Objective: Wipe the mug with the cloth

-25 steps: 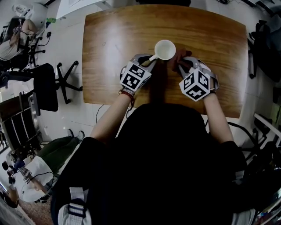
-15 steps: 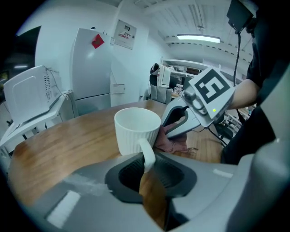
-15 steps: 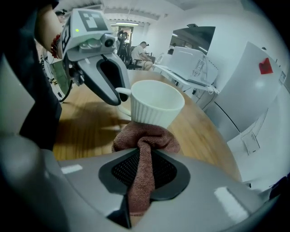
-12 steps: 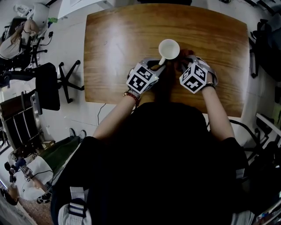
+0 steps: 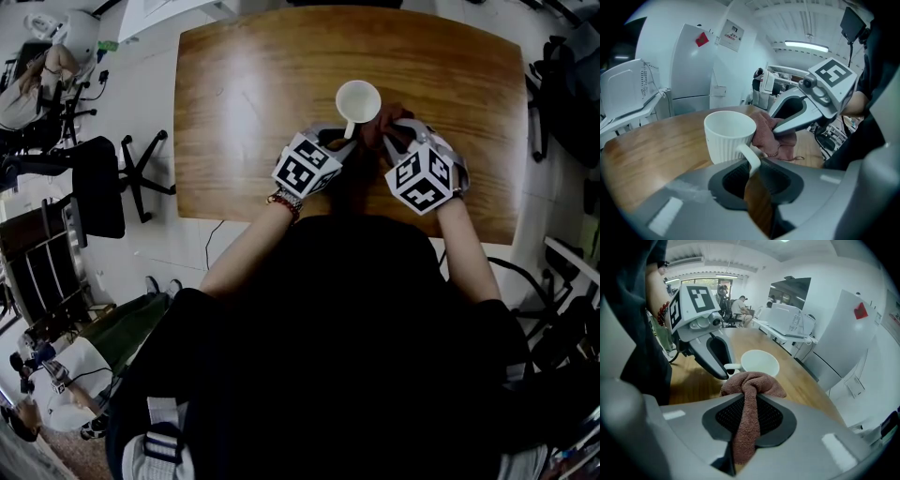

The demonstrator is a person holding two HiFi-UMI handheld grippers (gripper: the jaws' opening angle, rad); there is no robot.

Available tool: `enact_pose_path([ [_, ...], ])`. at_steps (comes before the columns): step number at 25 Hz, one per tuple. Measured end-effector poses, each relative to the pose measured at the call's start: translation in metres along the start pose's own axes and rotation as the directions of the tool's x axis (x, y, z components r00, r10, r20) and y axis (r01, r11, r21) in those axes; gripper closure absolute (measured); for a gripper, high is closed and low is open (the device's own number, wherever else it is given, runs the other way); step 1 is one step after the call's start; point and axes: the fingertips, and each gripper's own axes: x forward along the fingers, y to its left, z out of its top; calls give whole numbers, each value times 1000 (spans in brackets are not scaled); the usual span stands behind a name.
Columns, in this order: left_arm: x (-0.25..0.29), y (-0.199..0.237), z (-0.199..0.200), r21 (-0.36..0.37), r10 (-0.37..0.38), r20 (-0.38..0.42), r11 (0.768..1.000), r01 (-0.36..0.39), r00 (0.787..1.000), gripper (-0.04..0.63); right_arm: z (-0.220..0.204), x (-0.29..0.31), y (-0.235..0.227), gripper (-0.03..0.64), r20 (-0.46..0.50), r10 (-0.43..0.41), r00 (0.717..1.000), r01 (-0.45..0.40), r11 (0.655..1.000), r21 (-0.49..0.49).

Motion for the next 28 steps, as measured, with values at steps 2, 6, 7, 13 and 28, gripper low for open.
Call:
enact_pose_path([
  [2,1,-4,1,1,-12,-5,1000,12,1000,518,-2,4,0,551,-15,-1,1000,1,1000,3],
  [6,3,-13,3,6,-33,4,999,33,999,517,-11,19,3,551,-57,2,998,-2,1000,16],
  [7,4,-15,2,4,-35,4,999,35,999,517,-14,25,4,551,-76,4,997,-3,1000,17],
  [13,9,-29,-3,33,-64,-19,997,65,998,522,-31,44,11,551,-182,-25,983,21,1000,-21],
  [28,11,-29,-4,30,-71,-4,997,71,997,523,-5,5,15,551,-87,-12,996,17,998,58],
])
